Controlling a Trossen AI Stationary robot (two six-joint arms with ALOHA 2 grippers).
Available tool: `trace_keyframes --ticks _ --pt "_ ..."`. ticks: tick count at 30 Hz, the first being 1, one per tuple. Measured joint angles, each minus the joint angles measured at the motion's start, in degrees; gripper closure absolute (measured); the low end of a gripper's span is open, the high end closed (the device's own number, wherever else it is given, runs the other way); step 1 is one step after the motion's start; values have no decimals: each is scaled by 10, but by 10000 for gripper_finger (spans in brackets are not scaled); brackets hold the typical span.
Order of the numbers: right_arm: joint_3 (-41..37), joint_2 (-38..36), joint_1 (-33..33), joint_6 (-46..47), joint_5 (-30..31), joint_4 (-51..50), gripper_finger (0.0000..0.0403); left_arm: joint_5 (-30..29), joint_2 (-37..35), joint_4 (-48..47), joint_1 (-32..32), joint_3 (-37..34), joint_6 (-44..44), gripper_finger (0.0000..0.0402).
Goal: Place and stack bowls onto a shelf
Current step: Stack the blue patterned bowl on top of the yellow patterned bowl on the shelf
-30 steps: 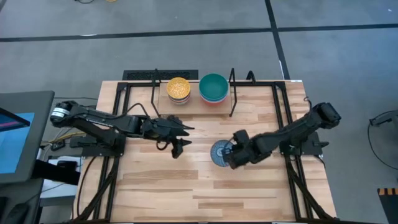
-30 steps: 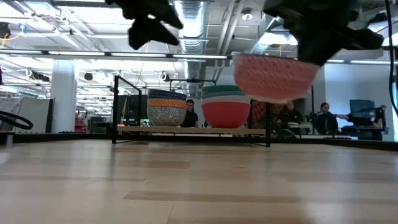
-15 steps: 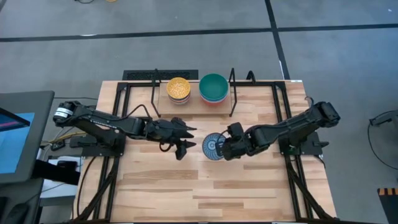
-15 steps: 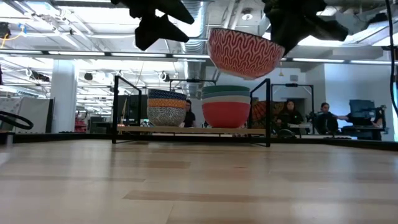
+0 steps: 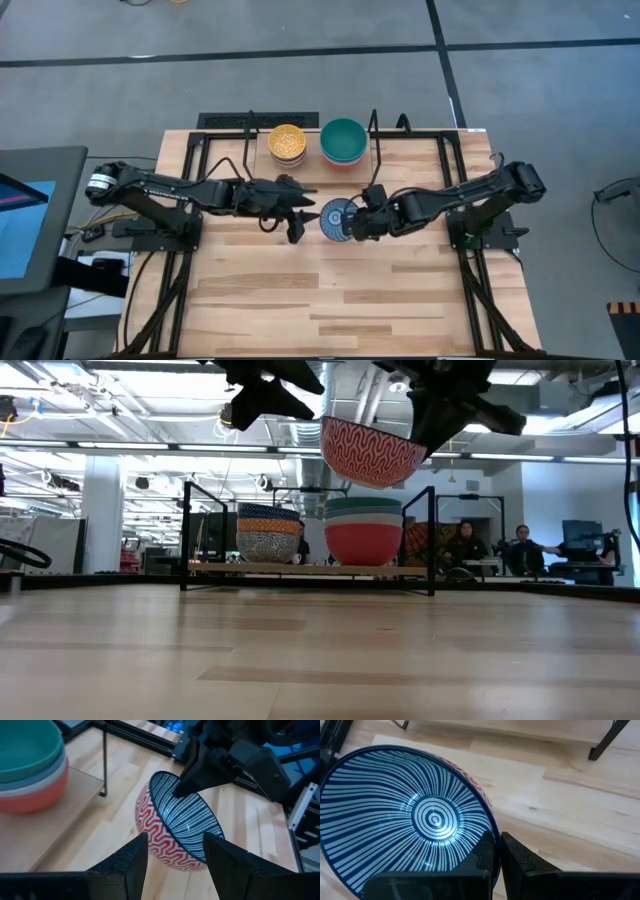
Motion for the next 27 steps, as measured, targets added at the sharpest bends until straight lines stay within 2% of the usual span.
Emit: trace_keyframes --ticks 9,14,17,21,27 --pt "0 0 -54 -64 -18 76 368 -6 0 -27 38 0 30 228" --pt "13 6 -72 -103 -28 77 368 -3 0 -51 54 1 25 228" --pt "52 45 -80 -140 -29 66 368 -10 7 -64 61 2 26 228" --pt "153 113 -80 -201 -30 8 368 -11 36 -113 71 25 22 228" --pt "295 195 -65 -219 -8 -150 363 6 64 -178 71 61 45 237"
